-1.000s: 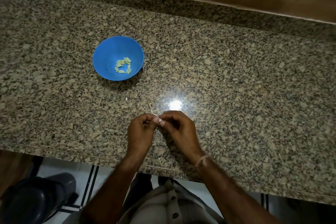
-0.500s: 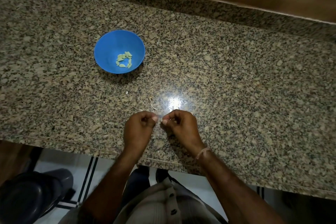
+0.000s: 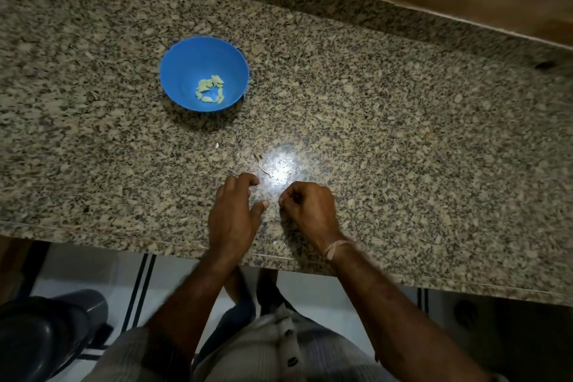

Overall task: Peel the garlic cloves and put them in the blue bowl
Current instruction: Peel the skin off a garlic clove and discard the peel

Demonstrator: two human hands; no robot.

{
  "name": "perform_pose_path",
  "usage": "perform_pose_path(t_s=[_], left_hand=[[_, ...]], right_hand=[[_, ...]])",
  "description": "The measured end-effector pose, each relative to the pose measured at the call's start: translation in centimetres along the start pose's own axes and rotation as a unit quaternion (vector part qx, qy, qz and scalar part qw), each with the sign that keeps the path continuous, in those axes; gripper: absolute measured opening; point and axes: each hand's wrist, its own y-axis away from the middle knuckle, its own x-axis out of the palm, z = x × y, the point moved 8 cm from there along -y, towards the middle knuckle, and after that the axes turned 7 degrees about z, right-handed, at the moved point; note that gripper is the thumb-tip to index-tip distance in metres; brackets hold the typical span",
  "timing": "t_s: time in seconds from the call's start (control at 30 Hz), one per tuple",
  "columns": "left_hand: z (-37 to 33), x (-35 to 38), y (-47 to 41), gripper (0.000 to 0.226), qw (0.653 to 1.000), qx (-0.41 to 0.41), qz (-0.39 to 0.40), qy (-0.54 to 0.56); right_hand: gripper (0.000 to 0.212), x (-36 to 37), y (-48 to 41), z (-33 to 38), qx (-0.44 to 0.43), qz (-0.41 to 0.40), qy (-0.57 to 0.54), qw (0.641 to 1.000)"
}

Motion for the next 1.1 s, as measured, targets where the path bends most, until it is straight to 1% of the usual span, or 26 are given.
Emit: perform_pose_path(t_s=[0.13,0.17,0.2,0.23,0.27,0.3,0.33,0.37,0.4,0.43,0.47,0.53,0.6,0.7,0.73,0.77,0.83,0.87,0.9,0.93,0.97,1.0,1.03,1.07,1.1], left_hand=[[0.0,0.0,0.2,0.038,1.000,0.010,0.000,-0.008],[-0.2,-0.1,0.2,0.035,1.000,0.015,0.000,-0.007],[-0.3,-0.1,0.2,0.028,1.000,0.017,0.004,0.001],[-0.4,0.0,0.2,0.018,1.000,0.012,0.011,0.021],[-0.3,0.1,0.2,0.008,0.998,-0.004,0.025,0.059],[-0.1,0.5,0.1,0.004,0.992,-0.025,0.046,0.113],[0.2,0.8,0.1,0.012,0.982,-0.044,0.064,0.173],[0.7,1.0,0.1,0.019,0.968,-0.057,0.079,0.230],[1.0,1.2,0.2,0.024,0.957,-0.062,0.091,0.270],[1.2,1.2,0.2,0.027,0.948,-0.055,0.099,0.298],[1.6,1.3,0.2,0.028,0.941,-0.054,0.108,0.315],[1.8,1.1,0.4,0.023,0.935,-0.064,0.121,0.327],[1.7,0.8,0.4,0.022,0.946,-0.069,0.115,0.294],[1.6,0.4,0.3,0.026,0.971,-0.061,0.112,0.200],[1.6,0.3,0.3,0.029,0.970,-0.070,0.116,0.202],[1.5,0.3,0.1,0.031,0.958,-0.090,0.122,0.241],[1.5,0.8,0.2,0.034,0.914,-0.159,0.153,0.339],[1.5,1.1,0.2,0.034,0.895,-0.188,0.170,0.367],[1.5,1.2,0.3,0.033,0.886,-0.200,0.177,0.379],[1.5,1.1,0.2,0.033,0.886,-0.193,0.171,0.386],[1.3,0.7,-0.1,0.033,0.903,-0.162,0.149,0.369],[1.1,0.0,-0.2,0.032,0.932,-0.119,0.123,0.319],[0.6,-0.9,-0.2,0.029,0.963,-0.072,0.094,0.242],[-0.1,-1.7,0.1,0.026,0.984,-0.029,0.061,0.162],[-0.9,-2.4,0.4,0.023,0.994,0.004,0.037,0.100]], right_hand=[[0.011,0.6,1.0,1.4,-0.005,-0.016,0.066,0.998],[0.011,0.8,1.2,1.5,0.004,-0.020,0.069,0.997],[0.011,0.8,1.4,1.2,0.019,-0.028,0.043,0.998],[0.010,0.8,1.4,0.6,0.044,-0.029,-0.029,0.998],[0.007,1.1,1.4,-0.2,0.075,-0.013,-0.139,0.987],[0.005,1.6,1.6,-0.5,0.102,0.014,-0.256,0.961],[0.006,2.1,2.0,-0.5,0.121,0.038,-0.362,0.924],[0.009,2.6,2.5,-0.2,0.134,0.056,-0.440,0.886],[0.011,3.0,3.0,0.0,0.146,0.065,-0.490,0.857],[0.013,3.4,3.5,0.0,0.157,0.063,-0.512,0.842],[0.015,3.6,3.9,0.1,0.163,0.057,-0.522,0.835],[0.015,4.1,4.1,-0.1,0.159,0.043,-0.510,0.844],[0.020,4.1,3.9,-0.1,0.140,0.035,-0.464,0.874],[0.023,3.8,3.4,0.1,0.119,0.018,-0.384,0.916],[0.022,3.5,3.3,0.3,0.104,0.006,-0.353,0.930],[0.021,3.1,3.1,0.5,0.085,-0.009,-0.314,0.946],[0.015,2.1,3.0,1.3,0.035,-0.040,-0.221,0.974],[0.014,1.8,3.0,1.6,0.016,-0.053,-0.189,0.980],[0.014,1.6,3.1,1.7,0.011,-0.056,-0.179,0.982],[0.015,1.6,3.1,1.7,0.024,-0.046,-0.204,0.978],[0.017,1.9,2.9,1.4,0.056,-0.021,-0.268,0.962],[0.020,2.6,2.8,1.0,0.105,0.013,-0.357,0.928],[0.020,3.6,2.9,0.8,0.163,0.057,-0.443,0.880],[0.018,4.5,3.3,0.9,0.225,0.103,-0.520,0.817],[0.016,5.2,3.7,0.9,0.272,0.131,-0.564,0.769]])
